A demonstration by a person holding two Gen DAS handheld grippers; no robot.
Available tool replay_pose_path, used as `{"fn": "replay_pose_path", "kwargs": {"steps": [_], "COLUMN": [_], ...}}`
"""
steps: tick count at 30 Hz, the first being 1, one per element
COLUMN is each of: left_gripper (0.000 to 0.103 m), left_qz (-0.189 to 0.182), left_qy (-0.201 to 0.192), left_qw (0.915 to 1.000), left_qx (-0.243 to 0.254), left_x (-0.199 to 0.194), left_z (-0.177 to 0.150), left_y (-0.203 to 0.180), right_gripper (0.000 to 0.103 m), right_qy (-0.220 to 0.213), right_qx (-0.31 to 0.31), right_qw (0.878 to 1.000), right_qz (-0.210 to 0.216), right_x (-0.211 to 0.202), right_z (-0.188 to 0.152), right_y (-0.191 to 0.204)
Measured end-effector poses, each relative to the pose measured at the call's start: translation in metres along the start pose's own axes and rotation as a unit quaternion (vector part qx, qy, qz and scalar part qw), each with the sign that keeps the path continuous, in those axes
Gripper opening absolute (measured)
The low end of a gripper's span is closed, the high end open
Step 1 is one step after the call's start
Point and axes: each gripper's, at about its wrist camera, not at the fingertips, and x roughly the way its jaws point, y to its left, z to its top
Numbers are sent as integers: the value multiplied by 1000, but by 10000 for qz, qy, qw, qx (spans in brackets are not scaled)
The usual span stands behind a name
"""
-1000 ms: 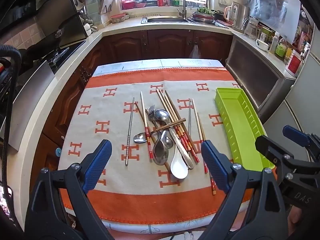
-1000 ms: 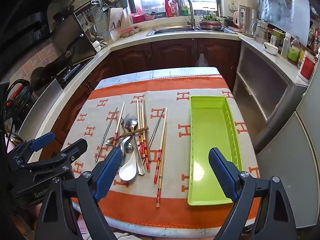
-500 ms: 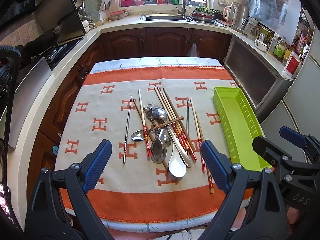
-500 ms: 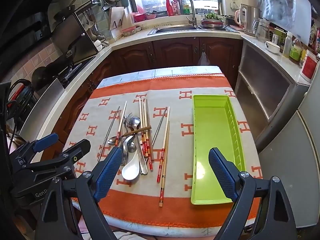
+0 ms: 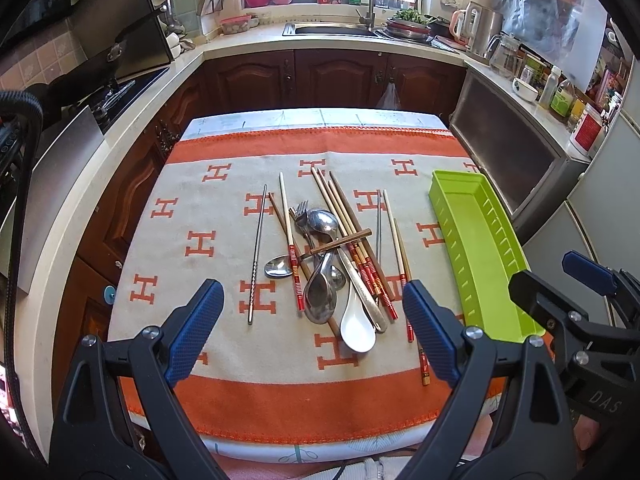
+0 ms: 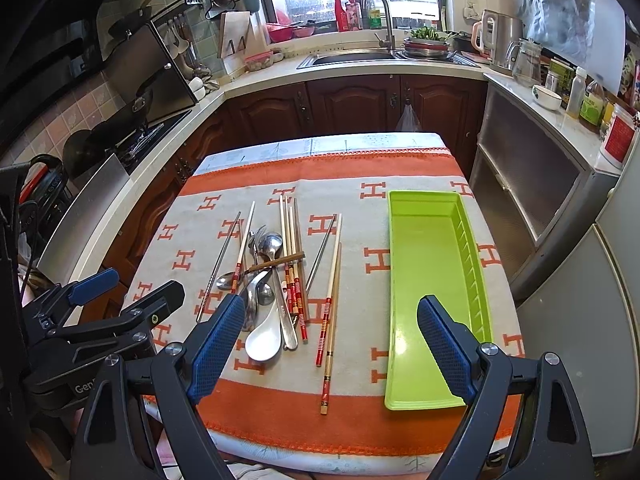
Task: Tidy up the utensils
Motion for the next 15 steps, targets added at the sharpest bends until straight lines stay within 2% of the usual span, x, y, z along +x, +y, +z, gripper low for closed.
{"fn": "replay_pose_path", "kwargs": {"steps": [15], "left_gripper": [90], "left_qz": [8], "left_qy": [17], "left_qw": [10000], "left_qx": [7], "left_x": [1], "left_z": [-1], "left_y": [1], "right_gripper": [89], "right_qy": [-5], "right_qx": [-7], "right_qw": [10000], "right_qz": [0], "right_x": [2], "right_z": [-2], "right_y": [2]}}
